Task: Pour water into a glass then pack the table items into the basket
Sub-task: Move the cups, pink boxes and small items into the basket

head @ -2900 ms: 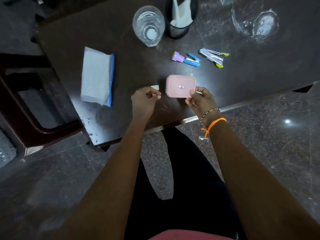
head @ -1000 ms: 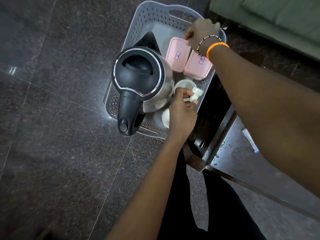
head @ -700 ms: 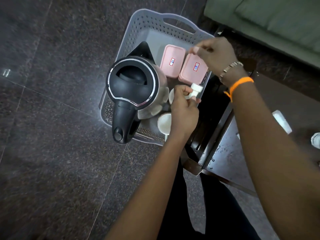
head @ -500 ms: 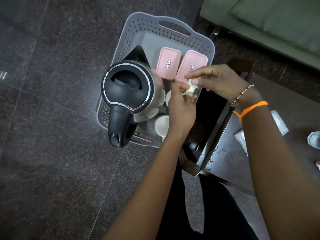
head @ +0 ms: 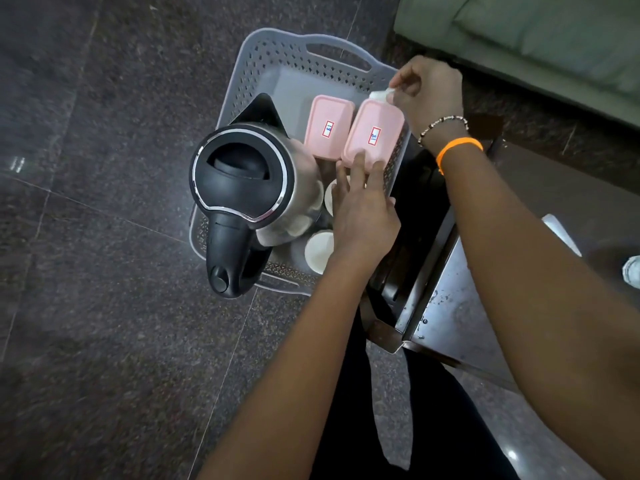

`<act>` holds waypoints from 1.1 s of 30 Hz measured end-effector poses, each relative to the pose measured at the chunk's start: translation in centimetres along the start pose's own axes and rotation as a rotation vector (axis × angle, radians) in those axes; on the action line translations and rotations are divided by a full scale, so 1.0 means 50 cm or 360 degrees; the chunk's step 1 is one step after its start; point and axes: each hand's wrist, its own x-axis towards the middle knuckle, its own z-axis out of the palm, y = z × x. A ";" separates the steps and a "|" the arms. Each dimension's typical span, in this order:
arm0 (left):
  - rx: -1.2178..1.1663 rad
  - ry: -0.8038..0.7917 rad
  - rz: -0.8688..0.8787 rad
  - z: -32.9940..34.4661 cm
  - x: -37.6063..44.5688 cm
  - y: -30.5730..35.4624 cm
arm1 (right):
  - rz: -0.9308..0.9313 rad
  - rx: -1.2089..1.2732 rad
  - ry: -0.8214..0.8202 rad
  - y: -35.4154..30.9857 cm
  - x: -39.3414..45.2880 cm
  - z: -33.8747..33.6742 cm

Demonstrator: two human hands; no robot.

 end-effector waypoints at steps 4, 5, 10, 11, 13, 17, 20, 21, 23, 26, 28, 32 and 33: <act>0.0035 0.0155 0.0024 0.010 -0.013 0.007 | 0.0056 0.0172 0.0095 0.026 -0.036 -0.009; -0.0037 0.0232 0.0063 0.013 -0.021 0.017 | 0.0071 0.0245 0.0119 0.038 -0.053 -0.018; -0.0386 0.0391 0.0191 0.040 -0.062 0.060 | 0.0190 0.0518 0.0124 0.097 -0.171 -0.054; -0.0406 0.0388 0.0207 0.053 -0.072 0.073 | 0.0228 0.0555 0.0127 0.115 -0.200 -0.066; -0.0454 0.0348 0.0252 0.088 -0.095 0.101 | 0.0329 0.0625 0.0135 0.159 -0.259 -0.093; -0.0531 0.0147 0.0305 0.190 -0.150 0.164 | 0.0591 0.0737 0.0192 0.276 -0.380 -0.150; -0.0526 -0.0045 0.0290 0.286 -0.190 0.218 | 0.0772 0.0695 0.0273 0.379 -0.467 -0.191; -0.0509 -0.0105 0.0295 0.318 -0.203 0.236 | 0.0824 0.0693 0.0301 0.413 -0.494 -0.206; -0.0460 -0.0219 0.0323 0.383 -0.229 0.276 | 0.0923 0.0700 0.0368 0.485 -0.545 -0.240; -0.0393 -0.0351 0.0364 0.472 -0.258 0.337 | 0.1058 0.0675 0.0407 0.588 -0.610 -0.293; -0.0328 -0.0443 0.0391 0.529 -0.270 0.375 | 0.1141 0.0687 0.0445 0.653 -0.647 -0.325; -0.0167 -0.0573 0.0447 0.632 -0.281 0.440 | 0.1264 0.0702 0.0550 0.779 -0.703 -0.378; -0.0131 -0.0619 0.0458 0.660 -0.284 0.458 | 0.1299 0.0701 0.0563 0.813 -0.717 -0.391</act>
